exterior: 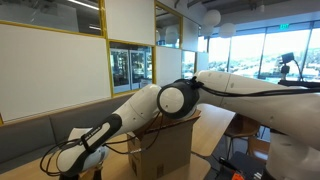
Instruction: Pick up the objects from the table and put them in the box.
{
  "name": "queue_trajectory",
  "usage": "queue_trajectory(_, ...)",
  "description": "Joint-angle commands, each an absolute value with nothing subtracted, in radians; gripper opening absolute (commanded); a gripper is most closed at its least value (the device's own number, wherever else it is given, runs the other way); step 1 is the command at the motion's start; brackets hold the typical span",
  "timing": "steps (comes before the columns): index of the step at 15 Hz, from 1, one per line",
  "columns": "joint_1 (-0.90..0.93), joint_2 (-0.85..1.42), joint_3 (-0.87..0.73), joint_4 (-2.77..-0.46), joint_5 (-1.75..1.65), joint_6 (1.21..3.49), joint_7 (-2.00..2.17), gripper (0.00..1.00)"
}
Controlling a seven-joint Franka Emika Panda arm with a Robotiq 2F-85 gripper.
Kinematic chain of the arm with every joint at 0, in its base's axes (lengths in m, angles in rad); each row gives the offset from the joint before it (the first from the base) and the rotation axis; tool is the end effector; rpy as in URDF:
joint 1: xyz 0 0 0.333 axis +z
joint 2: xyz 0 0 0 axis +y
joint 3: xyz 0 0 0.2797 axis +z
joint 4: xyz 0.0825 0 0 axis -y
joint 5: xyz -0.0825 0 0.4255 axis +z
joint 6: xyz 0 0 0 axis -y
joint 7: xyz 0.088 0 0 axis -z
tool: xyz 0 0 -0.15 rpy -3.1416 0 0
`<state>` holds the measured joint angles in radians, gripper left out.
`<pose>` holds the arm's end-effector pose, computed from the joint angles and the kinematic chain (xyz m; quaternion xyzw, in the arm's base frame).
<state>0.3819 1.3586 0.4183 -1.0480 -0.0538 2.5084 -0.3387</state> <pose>0.5915 0.4856 -0.0418 -0.8973 -0.3955 -0.0506 0.1894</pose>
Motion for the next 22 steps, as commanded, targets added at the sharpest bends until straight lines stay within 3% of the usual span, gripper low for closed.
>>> queue_trajectory(1, 0.399, 1.418, 0.422, -0.944, -0.025, 2.459, -0.372, 1.00)
queue_trajectory(4, 0.405, 1.440, 0.419, -0.913, -0.024, 2.441, -0.368, 1.00)
queue_trajectory(5, 0.408, 1.448, 0.419, -0.902, -0.023, 2.439, -0.369, 0.90)
queue_trajectory(6, 0.410, 1.456, 0.418, -0.893, -0.023, 2.438, -0.369, 0.74)
queue_trajectory(15, 0.402, 1.470, 0.419, -0.860, -0.051, 2.432, -0.351, 0.06)
queue_trajectory(19, 0.388, 1.437, 0.396, -0.876, -0.062, 2.440, -0.336, 0.00)
queue_trajectory(22, 0.366, 1.384, 0.343, -0.923, -0.079, 2.459, -0.311, 0.04)
